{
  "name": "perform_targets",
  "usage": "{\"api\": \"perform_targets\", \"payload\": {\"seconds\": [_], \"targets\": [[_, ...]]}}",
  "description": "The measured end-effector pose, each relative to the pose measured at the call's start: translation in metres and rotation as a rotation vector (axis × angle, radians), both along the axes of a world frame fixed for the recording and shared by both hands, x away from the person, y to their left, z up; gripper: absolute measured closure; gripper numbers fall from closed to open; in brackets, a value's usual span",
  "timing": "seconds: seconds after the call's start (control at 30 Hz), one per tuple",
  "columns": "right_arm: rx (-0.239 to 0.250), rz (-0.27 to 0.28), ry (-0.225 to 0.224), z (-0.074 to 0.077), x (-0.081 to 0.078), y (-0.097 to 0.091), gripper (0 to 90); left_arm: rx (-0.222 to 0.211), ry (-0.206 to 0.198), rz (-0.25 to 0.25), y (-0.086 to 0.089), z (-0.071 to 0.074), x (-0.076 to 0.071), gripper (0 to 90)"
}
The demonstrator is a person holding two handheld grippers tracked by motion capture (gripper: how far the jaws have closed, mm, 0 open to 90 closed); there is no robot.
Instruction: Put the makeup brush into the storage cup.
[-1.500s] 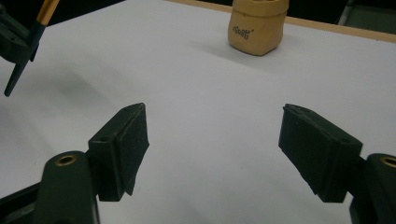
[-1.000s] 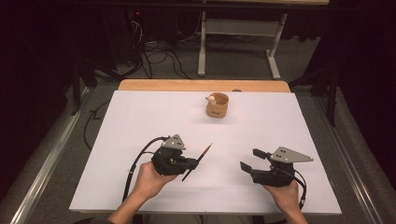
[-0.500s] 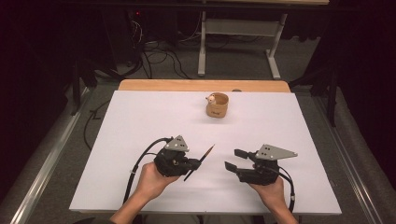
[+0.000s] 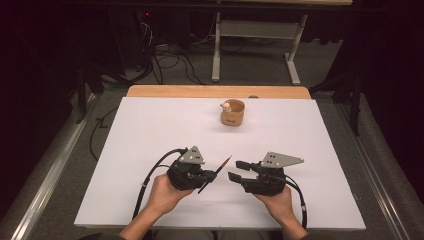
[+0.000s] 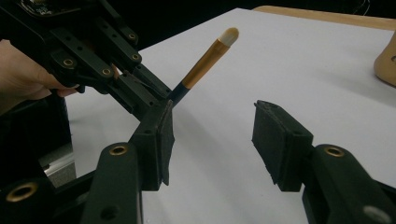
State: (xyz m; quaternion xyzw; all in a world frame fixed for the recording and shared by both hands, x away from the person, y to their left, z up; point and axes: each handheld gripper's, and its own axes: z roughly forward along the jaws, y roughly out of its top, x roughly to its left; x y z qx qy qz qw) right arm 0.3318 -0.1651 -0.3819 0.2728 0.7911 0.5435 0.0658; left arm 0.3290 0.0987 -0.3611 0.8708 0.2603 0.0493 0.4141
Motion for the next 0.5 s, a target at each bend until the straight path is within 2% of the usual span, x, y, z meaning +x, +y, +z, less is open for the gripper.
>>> {"api": "perform_targets", "payload": {"seconds": [0.27, 0.5], "targets": [[0.027, 0.022, 0.019, 0.0011, 0.0022, 0.0005, 55.7, 0.013, -0.008, -0.015, -0.0051, -0.0018, -0.0013, 83.3], [0.030, 0.035, 0.025, 0.0018, 0.0024, 0.0049, 58.3, 0.016, -0.015, -0.022, -0.0083, -0.0016, -0.0023, 83.3]]}}
